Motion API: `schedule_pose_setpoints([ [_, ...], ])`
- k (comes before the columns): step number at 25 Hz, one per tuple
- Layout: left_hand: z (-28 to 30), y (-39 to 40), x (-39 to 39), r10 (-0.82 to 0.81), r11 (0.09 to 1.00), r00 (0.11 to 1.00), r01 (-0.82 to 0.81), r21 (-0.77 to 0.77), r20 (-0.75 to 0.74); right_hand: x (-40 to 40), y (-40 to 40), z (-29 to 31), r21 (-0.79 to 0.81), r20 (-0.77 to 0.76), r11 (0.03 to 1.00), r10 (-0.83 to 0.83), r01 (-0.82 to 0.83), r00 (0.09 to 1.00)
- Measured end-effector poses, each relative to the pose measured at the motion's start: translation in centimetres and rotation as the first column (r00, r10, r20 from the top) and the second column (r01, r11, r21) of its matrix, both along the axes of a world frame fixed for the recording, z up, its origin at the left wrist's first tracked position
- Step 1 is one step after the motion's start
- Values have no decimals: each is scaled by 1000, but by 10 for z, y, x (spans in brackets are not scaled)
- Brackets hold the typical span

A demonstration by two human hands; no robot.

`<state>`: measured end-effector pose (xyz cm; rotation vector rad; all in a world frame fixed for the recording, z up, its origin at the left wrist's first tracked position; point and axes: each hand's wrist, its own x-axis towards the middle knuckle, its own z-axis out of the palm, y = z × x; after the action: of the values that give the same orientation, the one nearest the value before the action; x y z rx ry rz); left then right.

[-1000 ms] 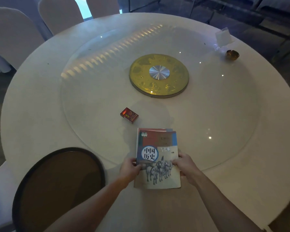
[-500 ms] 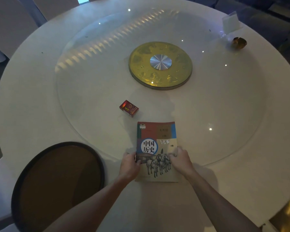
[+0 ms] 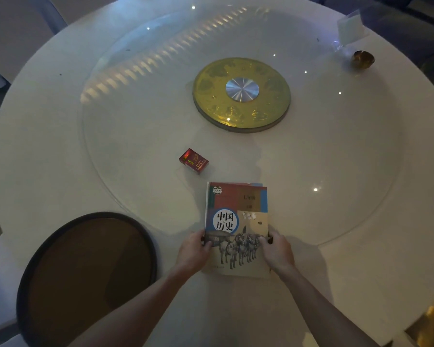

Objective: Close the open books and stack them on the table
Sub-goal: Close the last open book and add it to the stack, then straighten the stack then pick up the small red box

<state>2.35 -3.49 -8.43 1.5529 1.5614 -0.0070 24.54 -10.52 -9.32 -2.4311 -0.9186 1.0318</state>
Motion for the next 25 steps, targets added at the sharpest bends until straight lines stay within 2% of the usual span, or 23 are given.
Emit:
schedule_pose_setpoints([
  [2,-4,0,1,53,999,998,-53,-8,21,-2,-5,1,47,-37,997,-53,54,998],
  [6,-4,0,6,190,980,978,-184,-75,86,-6,-5,-2,70,2,995,-68,67,998],
  [10,-4,0,7,312,945,941,-292,-149,131,-6,-4,-1,58,-96,984,-165,171,982],
  [16,-4,7,16,346,935,927,-328,-133,143,1,6,1,34,-191,962,-258,269,947],
  [25,2,58,45,286,957,947,-273,-102,148,26,48,8,76,-204,943,-302,323,931],
])
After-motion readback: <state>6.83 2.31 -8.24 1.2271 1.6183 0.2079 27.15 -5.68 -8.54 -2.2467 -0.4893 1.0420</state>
